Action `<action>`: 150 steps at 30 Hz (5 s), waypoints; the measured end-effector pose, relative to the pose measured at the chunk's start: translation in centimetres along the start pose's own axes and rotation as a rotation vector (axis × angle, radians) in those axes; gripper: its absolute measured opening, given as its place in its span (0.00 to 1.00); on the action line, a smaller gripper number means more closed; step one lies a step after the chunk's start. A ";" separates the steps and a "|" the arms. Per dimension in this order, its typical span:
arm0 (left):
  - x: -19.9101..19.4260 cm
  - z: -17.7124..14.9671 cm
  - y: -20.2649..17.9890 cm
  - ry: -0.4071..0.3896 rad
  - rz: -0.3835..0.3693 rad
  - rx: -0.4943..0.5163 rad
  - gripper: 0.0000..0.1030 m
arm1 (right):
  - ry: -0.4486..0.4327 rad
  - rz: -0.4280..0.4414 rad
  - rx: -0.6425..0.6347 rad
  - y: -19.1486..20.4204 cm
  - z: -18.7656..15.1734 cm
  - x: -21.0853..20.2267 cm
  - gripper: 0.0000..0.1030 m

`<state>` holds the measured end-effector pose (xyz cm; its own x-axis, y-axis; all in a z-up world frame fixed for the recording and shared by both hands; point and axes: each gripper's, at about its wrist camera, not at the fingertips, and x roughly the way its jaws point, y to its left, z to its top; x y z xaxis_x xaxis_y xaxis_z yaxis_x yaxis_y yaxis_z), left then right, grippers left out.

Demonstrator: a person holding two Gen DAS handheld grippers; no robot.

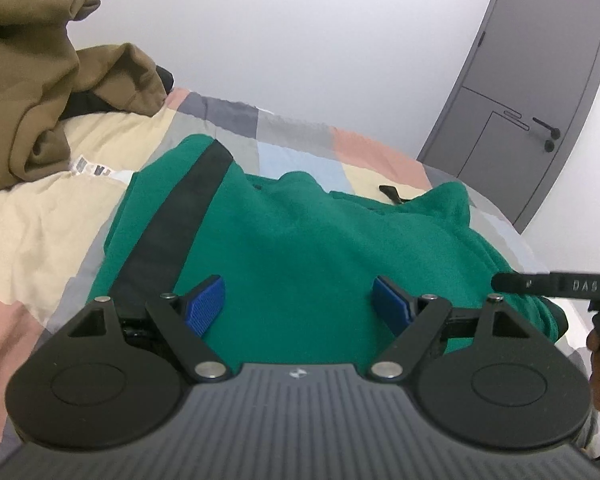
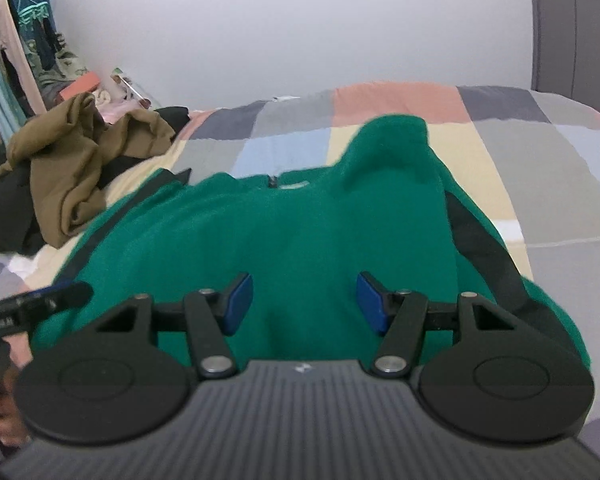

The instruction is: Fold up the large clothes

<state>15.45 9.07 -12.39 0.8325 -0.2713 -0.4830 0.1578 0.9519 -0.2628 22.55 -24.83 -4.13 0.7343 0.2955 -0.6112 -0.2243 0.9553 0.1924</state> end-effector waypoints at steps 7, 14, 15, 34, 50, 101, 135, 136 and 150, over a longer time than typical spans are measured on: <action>1.2 -0.4 0.2 0.047 0.013 0.004 0.82 | 0.039 0.005 -0.041 -0.1 -1.4 2.0 0.59; 1.6 -0.7 0.1 0.063 0.029 -0.004 0.83 | 0.023 0.003 -0.011 -0.3 -1.6 3.4 0.60; 1.5 -0.7 0.1 0.062 0.032 -0.007 0.83 | 0.019 0.005 -0.005 -0.3 -1.6 3.2 0.60; -4.5 -2.8 -2.7 0.089 -0.086 -0.251 0.87 | 0.054 0.337 0.431 -0.6 -4.9 -3.1 0.87; 0.0 -5.8 4.0 0.267 -0.236 -0.815 0.94 | 0.141 0.315 0.954 -5.2 -9.4 2.5 0.89; -12.4 -3.0 4.1 0.089 -0.268 -0.716 0.60 | -0.097 0.313 0.670 -6.3 -6.4 -11.6 0.66; -4.0 5.8 4.3 -0.207 -0.058 -0.164 0.72 | -0.177 0.126 0.088 -5.5 2.8 0.0 0.65; -3.2 6.0 4.4 -0.201 -0.038 -0.161 0.72 | -0.170 0.120 0.080 -5.4 2.9 0.8 0.65; 4.0 8.2 7.4 -0.210 0.029 -0.203 0.72 | -0.138 0.083 0.097 -5.9 7.4 12.7 0.65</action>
<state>24.35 16.19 -9.42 0.9303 -0.1886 -0.3147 0.0404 0.9052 -0.4231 37.95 -26.72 -7.31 0.7981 0.3635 -0.4805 -0.2296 0.9208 0.3151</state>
